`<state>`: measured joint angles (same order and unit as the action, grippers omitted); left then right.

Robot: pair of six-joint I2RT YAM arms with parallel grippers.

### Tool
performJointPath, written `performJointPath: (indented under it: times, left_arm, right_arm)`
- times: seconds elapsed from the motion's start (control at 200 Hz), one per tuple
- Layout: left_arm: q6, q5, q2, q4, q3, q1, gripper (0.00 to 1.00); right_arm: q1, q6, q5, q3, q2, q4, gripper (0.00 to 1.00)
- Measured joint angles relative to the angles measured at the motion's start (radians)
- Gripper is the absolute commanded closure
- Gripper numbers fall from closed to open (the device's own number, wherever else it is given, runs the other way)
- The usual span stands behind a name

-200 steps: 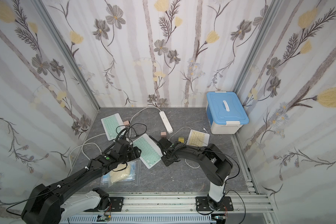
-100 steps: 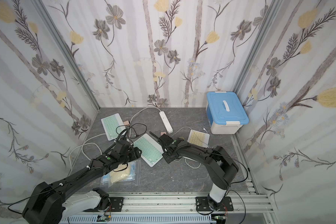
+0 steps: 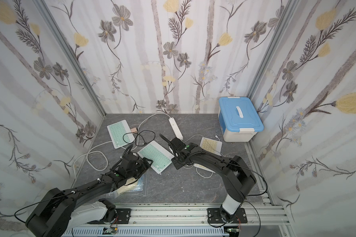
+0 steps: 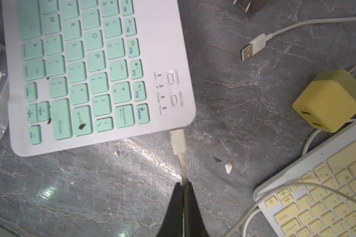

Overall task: Unplug the wireless keyboard
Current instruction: Pick up the keyboard from the center of the board.

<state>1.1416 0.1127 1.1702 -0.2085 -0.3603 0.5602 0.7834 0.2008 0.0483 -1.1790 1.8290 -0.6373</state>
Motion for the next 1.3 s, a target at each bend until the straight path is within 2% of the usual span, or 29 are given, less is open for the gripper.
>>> performJointPath:
  times: [0.355,0.415,0.55,0.609,0.764,0.879,1.024,1.064,1.174,1.304]
  left_arm:
    - [0.179,-0.04,0.125,-0.245,0.04,0.062,0.29]
    - [0.201,-0.053,0.143,-0.272,0.041,0.072,0.35]
    - [0.232,-0.08,0.154,-0.323,0.041,0.082,0.56]
    - [0.241,-0.093,0.152,-0.325,0.041,0.083,0.61]
    - [0.242,-0.117,0.106,-0.3,0.023,0.085,0.8]
    - [0.235,-0.131,0.054,-0.275,-0.012,0.086,0.99]
    - [0.2,-0.123,0.035,-0.227,-0.047,0.092,1.0]
    - [0.189,-0.122,0.035,-0.208,-0.054,0.09,1.0]
    - [0.167,-0.117,0.031,-0.168,-0.078,0.091,1.0]
    - [0.123,-0.111,-0.003,-0.151,-0.106,0.089,1.0]
  right_arm:
    - [0.0,0.011,-0.045,-0.046,0.001,-0.004,1.0]
    - [0.0,0.011,-0.047,-0.055,0.002,-0.004,1.0]
    - [0.0,0.013,-0.053,-0.062,0.003,-0.007,1.0]
    - [0.0,0.018,-0.053,-0.061,0.003,-0.008,1.0]
    - [-0.002,0.03,-0.053,-0.056,0.002,-0.006,1.0]
    - [-0.002,0.045,-0.076,-0.04,0.002,-0.005,1.0]
    - [0.001,0.073,-0.091,-0.031,0.002,0.027,1.0]
    - [0.0,0.088,-0.095,-0.025,0.0,0.039,0.93]
    - [0.0,0.122,-0.097,0.012,-0.039,0.066,0.63]
    - [-0.045,0.148,-0.127,0.081,-0.151,0.107,0.48]
